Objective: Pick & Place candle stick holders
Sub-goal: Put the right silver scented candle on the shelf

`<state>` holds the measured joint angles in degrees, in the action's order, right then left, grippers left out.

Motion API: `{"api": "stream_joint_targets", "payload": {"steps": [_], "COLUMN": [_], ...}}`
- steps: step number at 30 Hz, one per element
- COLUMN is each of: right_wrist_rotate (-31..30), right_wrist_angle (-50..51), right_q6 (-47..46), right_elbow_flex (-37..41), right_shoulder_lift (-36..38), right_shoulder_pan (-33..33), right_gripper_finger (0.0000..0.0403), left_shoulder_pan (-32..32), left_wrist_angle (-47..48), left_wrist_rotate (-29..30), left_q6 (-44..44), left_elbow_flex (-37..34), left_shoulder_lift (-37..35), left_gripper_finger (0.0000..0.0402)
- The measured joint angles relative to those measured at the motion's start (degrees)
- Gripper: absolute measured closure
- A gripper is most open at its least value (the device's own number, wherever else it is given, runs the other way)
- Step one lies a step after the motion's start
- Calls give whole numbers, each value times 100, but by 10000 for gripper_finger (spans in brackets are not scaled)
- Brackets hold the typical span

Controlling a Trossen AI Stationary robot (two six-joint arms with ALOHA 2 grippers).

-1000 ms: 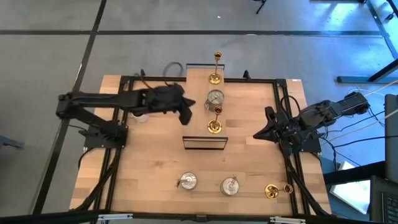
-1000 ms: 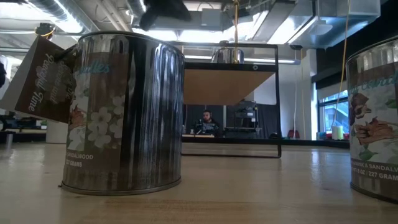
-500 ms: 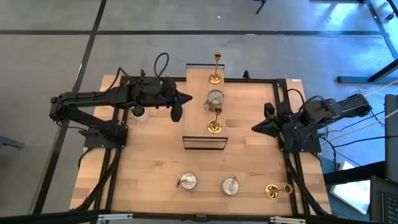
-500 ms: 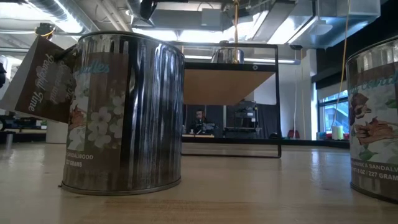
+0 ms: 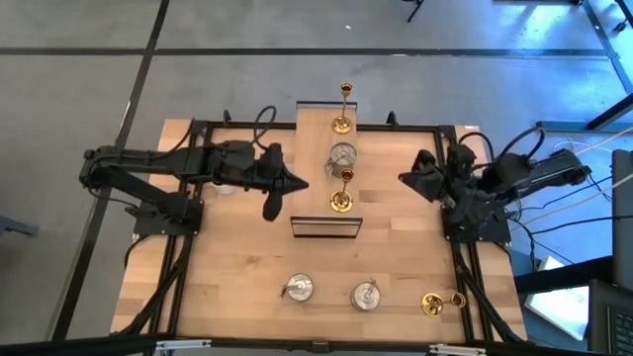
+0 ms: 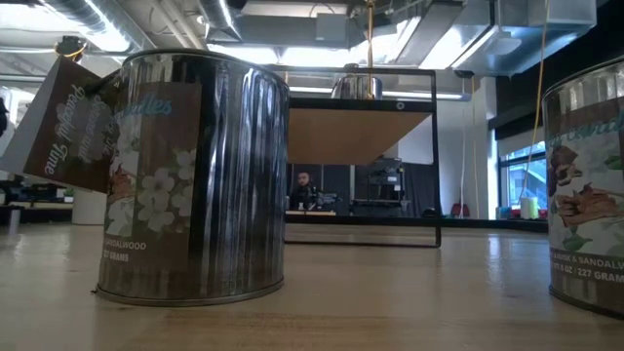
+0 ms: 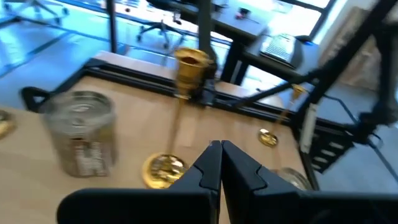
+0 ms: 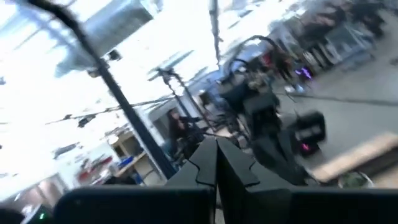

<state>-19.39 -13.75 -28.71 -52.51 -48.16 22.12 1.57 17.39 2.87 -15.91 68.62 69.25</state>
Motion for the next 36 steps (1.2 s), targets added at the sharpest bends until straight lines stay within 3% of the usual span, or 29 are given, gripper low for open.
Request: {"api": "stream_joint_targets", "payload": {"steps": [12, 15, 25, 36], "right_wrist_rotate": [1442, 1646, 1832, 2248], "right_wrist_angle": [-1141, -1012, 891, 2984], "right_q6": [-52, -492, -2766, -4893], "right_elbow_flex": [-1, -53, -160, -164], "right_shoulder_lift": [-1159, -1435, -1605, -1600], "right_shoulder_pan": [142, 304, 803, 702], "right_gripper_finger": [400, 398, 351, 296], "left_shoulder_pan": [959, 1116, 1486, 1538], "left_wrist_angle": [-15, 129, 715, 860], "left_wrist_rotate": [44, 105, 374, 676], "left_q6": [-226, -249, -388, -359], "left_elbow_flex": [0, 0, 0, 0], "left_shoulder_lift": [0, 0, 0, 7], "left_gripper_finger": [400, 400, 400, 400]}}
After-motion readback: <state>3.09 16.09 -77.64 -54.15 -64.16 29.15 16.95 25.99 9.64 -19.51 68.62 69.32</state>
